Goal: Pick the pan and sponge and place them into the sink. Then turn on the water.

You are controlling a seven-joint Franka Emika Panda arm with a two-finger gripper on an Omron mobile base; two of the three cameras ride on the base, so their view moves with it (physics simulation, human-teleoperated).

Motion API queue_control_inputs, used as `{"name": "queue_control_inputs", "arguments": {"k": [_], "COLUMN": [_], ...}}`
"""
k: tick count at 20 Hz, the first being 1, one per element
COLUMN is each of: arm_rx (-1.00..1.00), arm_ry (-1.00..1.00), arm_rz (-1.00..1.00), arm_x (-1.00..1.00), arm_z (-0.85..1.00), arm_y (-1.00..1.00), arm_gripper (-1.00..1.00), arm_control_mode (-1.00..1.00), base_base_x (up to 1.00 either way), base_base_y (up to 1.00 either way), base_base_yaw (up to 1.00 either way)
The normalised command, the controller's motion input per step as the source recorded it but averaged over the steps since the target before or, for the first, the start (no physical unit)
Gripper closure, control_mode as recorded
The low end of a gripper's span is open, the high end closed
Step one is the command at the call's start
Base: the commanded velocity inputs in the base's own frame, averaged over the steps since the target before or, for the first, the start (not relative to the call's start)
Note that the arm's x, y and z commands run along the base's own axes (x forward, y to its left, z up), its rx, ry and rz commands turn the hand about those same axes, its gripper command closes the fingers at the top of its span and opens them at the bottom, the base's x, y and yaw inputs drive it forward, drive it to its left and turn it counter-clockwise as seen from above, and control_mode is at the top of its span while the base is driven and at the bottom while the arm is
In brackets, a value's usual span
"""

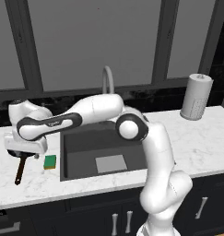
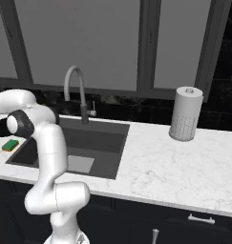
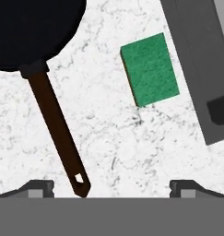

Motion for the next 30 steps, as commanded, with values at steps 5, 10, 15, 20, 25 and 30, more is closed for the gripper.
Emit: {"name": "queue_control_inputs", "arguments": {"k": [5,10,15,20,25,30], "arm_rx": [-0.08,-0.05,0.01,0.02,0.0,0.01], "arm_ry": [0.0,0.0,-0.1,-0.04,0.07,0.04], "arm_rz": [-0.01,0.0,0.04,0.15,0.09,0.02], "arm_x": [0.09,0.0,0.11,0.23,0.08,0.16], "arm_z": [-0.24,-0.3,-0.51,-0.4,-0.36,-0.29], "arm_y": [0.13,0.0,-0.01,0.0,0.0,0.0], "arm_gripper": [-1.0,-1.0,-1.0,-1.0,-1.0,-1.0], "arm_control_mode": [-1.0,-1.0,-1.0,-1.0,-1.0,-1.0], "base_base_x": [0.0,0.0,0.0,0.0,0.0,0.0], "base_base_y": [0.0,0.0,0.0,0.0,0.0,0.0], "base_base_yaw": [0.0,0.0,0.0,0.0,0.0,0.0]}}
